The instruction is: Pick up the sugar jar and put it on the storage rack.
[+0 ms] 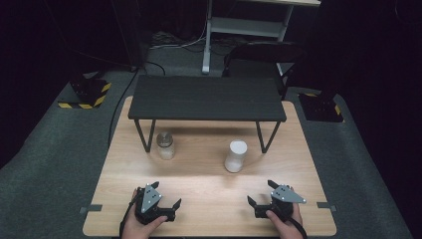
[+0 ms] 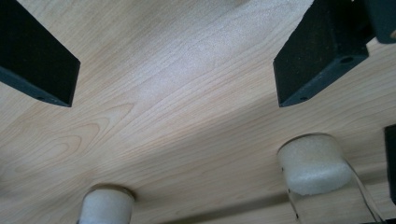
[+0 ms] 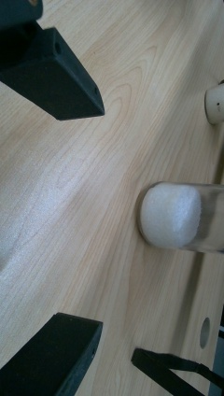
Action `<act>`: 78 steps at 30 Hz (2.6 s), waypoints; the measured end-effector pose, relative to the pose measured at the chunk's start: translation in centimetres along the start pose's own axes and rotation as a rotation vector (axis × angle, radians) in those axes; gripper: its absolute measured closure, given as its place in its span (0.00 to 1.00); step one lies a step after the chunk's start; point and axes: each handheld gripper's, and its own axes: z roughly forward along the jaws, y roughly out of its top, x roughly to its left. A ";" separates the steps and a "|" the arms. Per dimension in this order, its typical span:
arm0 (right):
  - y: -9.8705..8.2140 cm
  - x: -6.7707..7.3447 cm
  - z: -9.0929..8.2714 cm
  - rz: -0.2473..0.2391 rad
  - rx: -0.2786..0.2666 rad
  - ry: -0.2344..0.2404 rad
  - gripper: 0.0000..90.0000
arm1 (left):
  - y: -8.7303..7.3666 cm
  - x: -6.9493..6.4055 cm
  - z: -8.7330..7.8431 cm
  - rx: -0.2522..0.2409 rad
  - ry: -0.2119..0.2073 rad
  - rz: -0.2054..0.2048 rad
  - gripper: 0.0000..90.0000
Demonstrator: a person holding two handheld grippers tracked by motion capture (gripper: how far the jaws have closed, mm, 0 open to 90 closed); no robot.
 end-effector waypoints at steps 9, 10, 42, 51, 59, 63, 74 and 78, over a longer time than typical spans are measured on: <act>-0.4 -0.1 -0.3 0.025 -0.015 0.001 0.00 | -0.1 0.1 0.0 -0.005 0.006 -0.020 0.01; -0.4 -0.1 -0.3 0.025 -0.015 0.001 0.00 | -0.1 0.1 0.0 -0.005 0.006 -0.020 0.01; 0.0 0.3 -0.3 0.019 0.008 -0.014 0.00 | -0.3 -0.1 -0.3 -0.020 0.041 -0.041 0.01; 0.0 0.3 -0.2 0.011 0.008 -0.013 0.00 | -0.1 -0.1 -0.6 -0.043 0.060 -0.060 0.01; -0.1 0.4 -0.3 0.006 0.005 -0.011 0.00 | 0.7 0.2 -0.6 -0.070 0.090 -0.059 0.01; -0.1 0.3 -0.3 0.008 0.003 -0.011 0.00 | 1.1 0.6 -0.3 -0.091 0.096 -0.057 0.01; -0.1 0.5 -0.3 0.007 0.004 -0.011 0.00 | 2.4 1.6 0.7 -0.120 0.114 -0.067 0.00; -0.1 0.5 -0.3 0.007 0.004 -0.010 0.00 | 2.6 1.8 1.1 -0.125 0.125 -0.070 0.00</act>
